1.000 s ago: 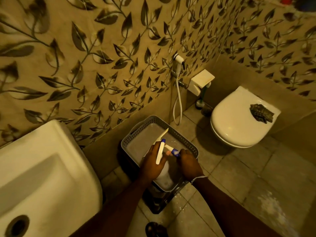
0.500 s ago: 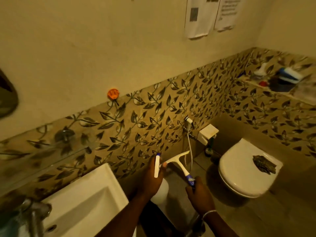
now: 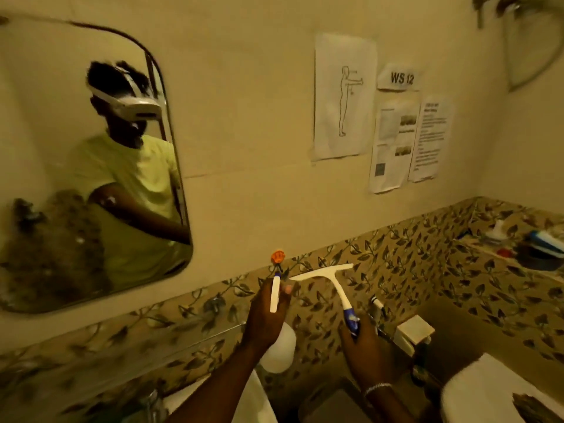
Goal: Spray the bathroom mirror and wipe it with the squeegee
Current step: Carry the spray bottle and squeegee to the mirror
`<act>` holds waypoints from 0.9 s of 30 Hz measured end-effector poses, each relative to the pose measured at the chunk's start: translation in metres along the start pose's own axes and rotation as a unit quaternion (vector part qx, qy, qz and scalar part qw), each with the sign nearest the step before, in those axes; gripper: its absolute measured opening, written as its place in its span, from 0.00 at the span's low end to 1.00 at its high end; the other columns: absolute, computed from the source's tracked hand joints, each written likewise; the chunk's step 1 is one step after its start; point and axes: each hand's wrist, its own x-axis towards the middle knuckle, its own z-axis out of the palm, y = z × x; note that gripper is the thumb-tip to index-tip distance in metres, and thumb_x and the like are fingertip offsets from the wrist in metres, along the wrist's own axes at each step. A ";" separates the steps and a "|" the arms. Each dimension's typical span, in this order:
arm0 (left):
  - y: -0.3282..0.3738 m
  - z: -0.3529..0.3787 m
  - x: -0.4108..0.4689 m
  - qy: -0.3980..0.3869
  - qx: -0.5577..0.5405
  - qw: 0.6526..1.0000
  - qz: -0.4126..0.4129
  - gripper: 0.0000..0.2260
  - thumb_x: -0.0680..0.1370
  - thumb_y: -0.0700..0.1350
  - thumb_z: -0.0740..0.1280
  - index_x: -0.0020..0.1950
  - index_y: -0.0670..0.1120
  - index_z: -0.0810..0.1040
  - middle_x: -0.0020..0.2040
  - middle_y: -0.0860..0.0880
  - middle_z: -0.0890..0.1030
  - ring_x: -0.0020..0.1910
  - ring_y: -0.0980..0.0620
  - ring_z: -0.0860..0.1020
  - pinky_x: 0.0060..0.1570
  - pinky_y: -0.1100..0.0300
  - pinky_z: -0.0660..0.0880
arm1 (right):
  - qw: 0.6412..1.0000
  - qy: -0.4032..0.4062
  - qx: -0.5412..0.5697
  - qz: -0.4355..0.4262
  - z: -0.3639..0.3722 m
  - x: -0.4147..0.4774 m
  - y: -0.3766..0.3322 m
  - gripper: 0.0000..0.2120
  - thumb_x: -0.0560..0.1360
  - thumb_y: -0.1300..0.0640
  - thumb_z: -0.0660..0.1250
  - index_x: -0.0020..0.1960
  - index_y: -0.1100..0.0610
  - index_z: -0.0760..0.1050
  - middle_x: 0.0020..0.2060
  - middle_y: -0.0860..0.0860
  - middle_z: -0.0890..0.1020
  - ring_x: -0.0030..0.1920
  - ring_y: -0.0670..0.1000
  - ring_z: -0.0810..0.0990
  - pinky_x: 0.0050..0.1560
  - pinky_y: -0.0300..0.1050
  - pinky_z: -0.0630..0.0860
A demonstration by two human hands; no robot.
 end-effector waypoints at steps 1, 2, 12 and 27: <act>0.008 -0.012 0.005 0.011 0.005 1.000 0.009 0.08 0.82 0.57 0.63 0.54 0.54 0.74 0.43 0.54 0.79 0.43 0.58 0.79 0.42 0.66 0.73 | 1.000 0.002 0.017 -0.021 0.002 0.001 -0.015 0.03 0.79 0.55 0.67 0.50 0.53 0.74 0.34 0.51 0.78 0.33 0.50 0.78 0.31 0.42 0.70; 0.017 -0.027 0.009 0.025 0.009 1.000 0.017 0.09 0.82 0.58 0.63 0.53 0.53 0.74 0.42 0.53 0.78 0.42 0.58 0.78 0.41 0.66 0.73 | 0.999 0.003 0.031 -0.044 0.006 0.000 -0.032 0.03 0.79 0.56 0.67 0.49 0.55 0.74 0.34 0.52 0.78 0.32 0.51 0.77 0.31 0.43 0.70; 0.081 -0.184 0.035 0.192 0.027 0.979 0.057 0.09 0.83 0.50 0.64 0.51 0.45 0.77 0.42 0.47 0.80 0.43 0.49 0.79 0.43 0.53 0.77 | 0.968 -0.008 0.149 -0.199 0.058 -0.029 -0.179 0.06 0.78 0.55 0.69 0.48 0.54 0.72 0.32 0.52 0.78 0.31 0.54 0.77 0.30 0.47 0.72; 0.162 -0.388 0.035 0.394 0.127 0.904 0.104 0.14 0.83 0.51 0.64 0.57 0.42 0.82 0.47 0.46 0.84 0.44 0.50 0.82 0.44 0.55 0.82 | 0.914 -0.037 0.257 -0.313 0.128 -0.088 -0.333 0.06 0.77 0.59 0.68 0.47 0.54 0.70 0.31 0.45 0.77 0.33 0.38 0.77 0.27 0.32 0.68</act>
